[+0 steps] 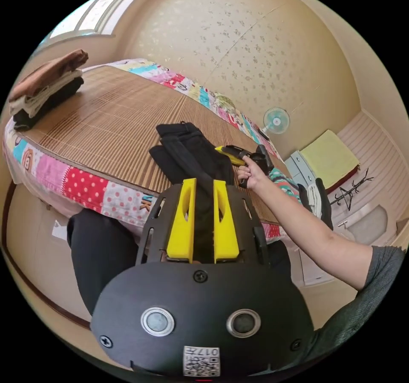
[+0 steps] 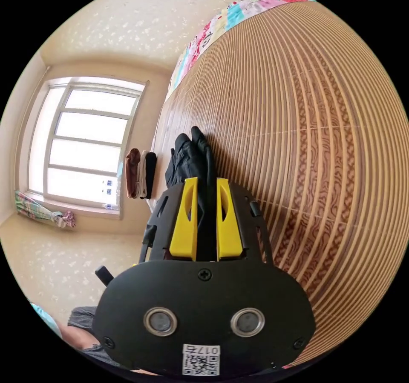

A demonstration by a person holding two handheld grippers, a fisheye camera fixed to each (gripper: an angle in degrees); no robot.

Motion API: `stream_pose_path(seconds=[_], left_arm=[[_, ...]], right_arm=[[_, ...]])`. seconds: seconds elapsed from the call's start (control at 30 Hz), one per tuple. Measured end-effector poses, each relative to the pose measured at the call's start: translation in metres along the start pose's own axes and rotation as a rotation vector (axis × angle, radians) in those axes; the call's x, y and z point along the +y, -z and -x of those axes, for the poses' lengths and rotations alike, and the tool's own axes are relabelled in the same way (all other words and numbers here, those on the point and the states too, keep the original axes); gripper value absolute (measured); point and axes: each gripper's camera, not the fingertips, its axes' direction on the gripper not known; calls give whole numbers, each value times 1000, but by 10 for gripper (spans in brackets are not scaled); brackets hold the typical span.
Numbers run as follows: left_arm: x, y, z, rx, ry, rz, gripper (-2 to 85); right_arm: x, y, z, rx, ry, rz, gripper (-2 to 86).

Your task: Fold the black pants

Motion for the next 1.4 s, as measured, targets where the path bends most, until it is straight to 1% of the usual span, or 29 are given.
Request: stream_pose_path(seconds=[0.07,0.13,0.2,0.23,0.3,0.37,0.43,0.47,0.53,0.63,0.67,0.7,0.73,0.77,0.8,0.83,0.9,0.97,1.0,1.07,1.1,1.17,1.2,1.37,1.4], left_arm=[[-10,28,7,6,-32,-65,85],[-26,30,12,66,-70,-37,96],[-45,19,19,136,-75,0,120],[-57,5,25,172,-65,22,137],[-73,-16,35,225,-28,46,162],[-86,-40,52,325,49,41,188],[-87,-51,63,344,115,40,203],[-84,-54,70,412,132,30,209],[-74,-52,77,495,143,13,204],[-51,-37,80,636,82,-63,156],[-45,-26,83,692,61,-93,120],[-42,-19,87,690,72,-100,94],[-37,-1,95,681,62,-141,61],[-34,22,103,692,42,-196,48],[-34,34,106,689,31,-216,46],[-36,59,110,647,14,-239,42],[-45,97,105,552,-29,-264,41],[-62,150,83,471,-131,-316,39],[-67,164,74,459,-167,-332,39],[-81,225,30,394,-316,-408,38],[-82,240,18,378,-350,-432,38],[-86,301,-28,353,-462,-545,38],[-87,316,-39,351,-478,-572,38],[-90,445,-121,355,-595,-828,39],[-91,459,-130,357,-612,-848,39]], right_arm=[[3,4,0,-25,15,-12,49],[15,15,7,-77,65,-45,41],[39,31,18,-212,135,-67,35],[45,35,21,-249,149,-66,34],[78,50,42,-354,244,-48,30],[109,59,65,-364,341,-24,27],[141,68,82,-385,428,-5,26],[160,74,87,-397,453,-1,25],[181,86,82,-440,426,-7,24],[205,100,70,-523,380,-8,22],[215,110,67,-573,374,-35,21],[225,127,64,-640,370,-89,21],[230,137,63,-680,374,-122,21],[240,161,62,-732,383,-198,21],[250,187,66,-726,402,-268,21],[256,200,71,-707,421,-300,21],[281,251,101,-604,508,-422,21],[300,284,131,-535,571,-489,21],[313,304,154,-498,620,-525,21],[336,332,192,-433,686,-576,21],[354,350,219,-380,730,-619,21],[384,376,263,-290,807,-683,20],[403,390,292,-237,854,-726,20],[470,435,406,-69,1030,-843,19],[483,443,432,-36,1058,-869,19]])
